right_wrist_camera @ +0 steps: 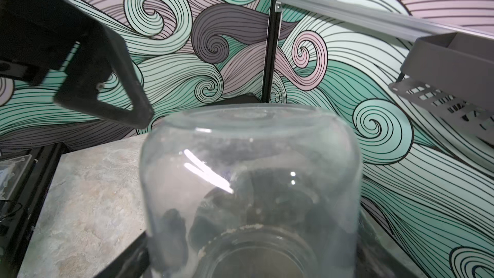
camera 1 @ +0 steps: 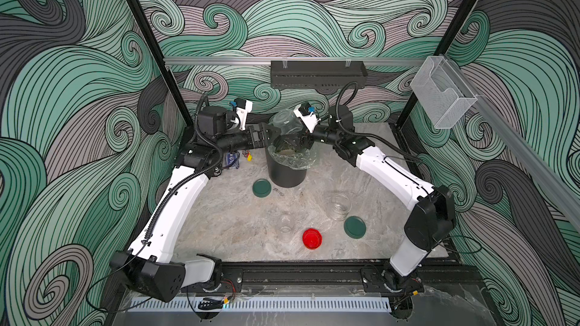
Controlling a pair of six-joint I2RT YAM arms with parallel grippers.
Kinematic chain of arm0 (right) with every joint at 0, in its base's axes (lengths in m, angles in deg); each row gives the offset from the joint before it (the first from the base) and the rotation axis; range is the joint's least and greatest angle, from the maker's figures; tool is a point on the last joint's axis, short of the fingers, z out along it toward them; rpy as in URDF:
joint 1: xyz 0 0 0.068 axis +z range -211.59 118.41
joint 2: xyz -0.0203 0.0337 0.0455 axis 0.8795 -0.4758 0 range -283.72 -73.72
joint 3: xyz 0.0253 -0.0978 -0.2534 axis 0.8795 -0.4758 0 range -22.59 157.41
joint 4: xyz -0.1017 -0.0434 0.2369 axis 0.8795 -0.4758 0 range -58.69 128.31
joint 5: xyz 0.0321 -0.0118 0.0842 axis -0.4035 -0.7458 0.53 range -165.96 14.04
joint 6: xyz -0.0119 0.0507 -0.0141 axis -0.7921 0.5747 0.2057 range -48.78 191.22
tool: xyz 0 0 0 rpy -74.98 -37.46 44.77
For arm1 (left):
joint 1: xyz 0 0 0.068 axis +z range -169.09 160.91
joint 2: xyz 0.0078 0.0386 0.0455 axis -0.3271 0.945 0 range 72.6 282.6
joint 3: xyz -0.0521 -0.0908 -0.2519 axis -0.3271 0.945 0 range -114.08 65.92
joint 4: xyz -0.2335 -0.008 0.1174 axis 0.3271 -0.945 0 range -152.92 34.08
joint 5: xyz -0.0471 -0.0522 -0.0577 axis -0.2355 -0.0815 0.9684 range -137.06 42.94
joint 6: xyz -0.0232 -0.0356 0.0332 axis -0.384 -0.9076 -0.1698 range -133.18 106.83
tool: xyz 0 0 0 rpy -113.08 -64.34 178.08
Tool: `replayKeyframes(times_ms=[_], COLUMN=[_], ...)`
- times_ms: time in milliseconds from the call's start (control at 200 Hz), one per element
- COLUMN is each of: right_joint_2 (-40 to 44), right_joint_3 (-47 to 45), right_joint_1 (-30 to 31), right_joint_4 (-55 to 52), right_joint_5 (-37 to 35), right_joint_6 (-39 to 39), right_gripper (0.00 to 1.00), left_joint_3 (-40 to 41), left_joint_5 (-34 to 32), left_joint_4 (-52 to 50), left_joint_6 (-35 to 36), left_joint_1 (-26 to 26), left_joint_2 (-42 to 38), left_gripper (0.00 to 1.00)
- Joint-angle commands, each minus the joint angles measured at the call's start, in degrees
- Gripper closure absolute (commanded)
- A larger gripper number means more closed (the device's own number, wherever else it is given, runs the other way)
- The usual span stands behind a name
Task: Empty expired oatmeal from jars
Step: Pour the expired oatmeal into the trash bin.
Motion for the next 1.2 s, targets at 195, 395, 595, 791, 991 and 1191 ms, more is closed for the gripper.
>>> replayKeyframes(times_ms=[195,395,595,791,991,1191], right_joint_2=[5.79,6.32,6.02,6.02,6.2,6.38], right_joint_3=[0.16,0.0,-0.02,-0.32,-0.54,-0.61], right_joint_1=[1.21,2.18,3.35,4.22,4.68,5.01], right_joint_4=[6.54,6.28,6.28,6.54,6.84,7.15], right_joint_5=[4.0,4.63,4.97,5.16,5.05,4.85], right_joint_6=[1.77,1.77,1.87,2.16,2.45,2.56], right_gripper=[0.73,0.73,0.72,0.72,0.72,0.72], left_joint_3=[-1.76,-2.44,-1.54,0.85,1.27,0.45], left_joint_5=[-5.14,-5.8,-8.92,-11.68,-12.61,-14.07], left_joint_4=[7.37,9.13,13.25,18.81,20.3,16.9], left_joint_6=[6.74,6.88,5.69,2.8,0.59,1.23], left_joint_1=[-4.27,-5.31,-6.02,-6.03,-6.07,-6.24], left_joint_2=[0.14,1.93,2.59,2.59,3.1,3.91], left_gripper=[0.01,0.01,0.01,0.02,0.01,0.01])
